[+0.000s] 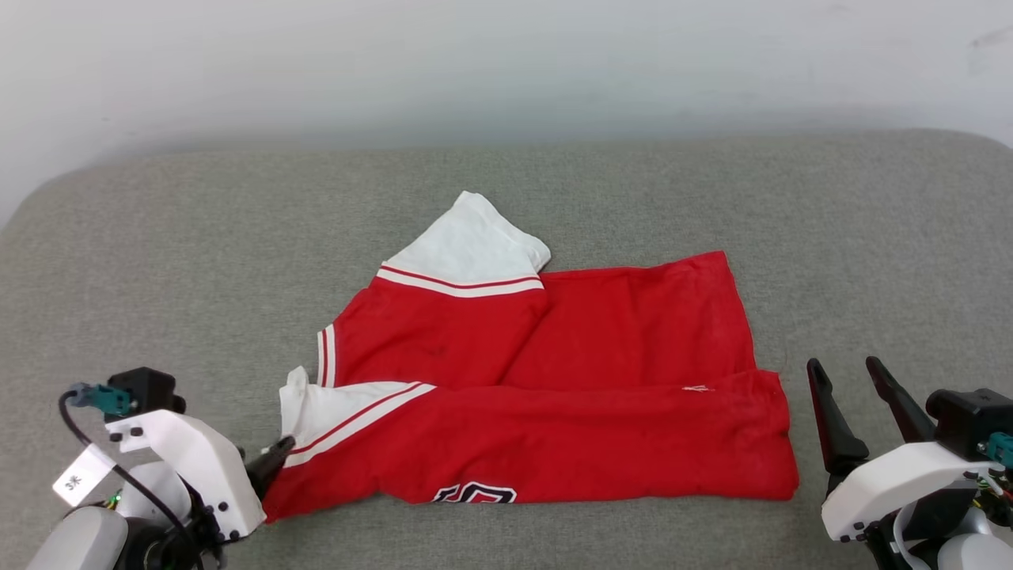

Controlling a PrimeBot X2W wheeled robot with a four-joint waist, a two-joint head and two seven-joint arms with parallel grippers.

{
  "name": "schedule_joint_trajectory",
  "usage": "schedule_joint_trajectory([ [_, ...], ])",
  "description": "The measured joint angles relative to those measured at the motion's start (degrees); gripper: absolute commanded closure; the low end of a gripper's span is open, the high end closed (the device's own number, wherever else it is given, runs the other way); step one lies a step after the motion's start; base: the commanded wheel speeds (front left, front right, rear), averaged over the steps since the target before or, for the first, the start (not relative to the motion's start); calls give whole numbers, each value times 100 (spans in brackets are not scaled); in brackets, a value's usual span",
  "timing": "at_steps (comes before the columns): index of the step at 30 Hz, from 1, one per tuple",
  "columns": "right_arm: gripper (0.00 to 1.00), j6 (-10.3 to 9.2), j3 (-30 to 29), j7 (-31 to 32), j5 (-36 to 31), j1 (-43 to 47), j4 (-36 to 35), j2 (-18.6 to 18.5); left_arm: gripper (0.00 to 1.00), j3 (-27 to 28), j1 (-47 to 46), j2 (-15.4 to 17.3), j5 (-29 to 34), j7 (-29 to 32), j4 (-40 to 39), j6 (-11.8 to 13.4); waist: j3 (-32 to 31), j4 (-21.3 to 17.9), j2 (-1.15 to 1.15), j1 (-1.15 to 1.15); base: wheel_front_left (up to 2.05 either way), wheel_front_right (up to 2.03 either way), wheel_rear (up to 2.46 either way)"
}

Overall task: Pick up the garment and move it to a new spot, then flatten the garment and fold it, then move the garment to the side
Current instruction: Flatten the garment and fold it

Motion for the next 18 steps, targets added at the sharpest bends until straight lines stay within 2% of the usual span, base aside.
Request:
schedule_joint_trajectory([
  [7,0,0,29,59,31,-20,-74,103,0,-235,-64,103,-82,678,214,146,245,-140,0,0,0,0,0],
  [14,0,0,-40,100,111,-98,-34,124,0,-434,-218,-35,-172,894,556,-10,502,-251,0,0,0,0,0],
  [16,0,0,-109,118,126,-99,-18,119,69,-457,-286,-67,-235,975,627,-58,527,-262,0,0,0,0,0],
  [17,0,0,-133,137,135,-99,-7,109,69,-478,-298,-77,-233,975,650,-98,527,-261,0,0,0,0,0],
  [18,0,0,-169,149,142,-102,-10,98,100,-487,-309,-91,-234,975,669,-109,528,-256,0,0,0,0,0],
])
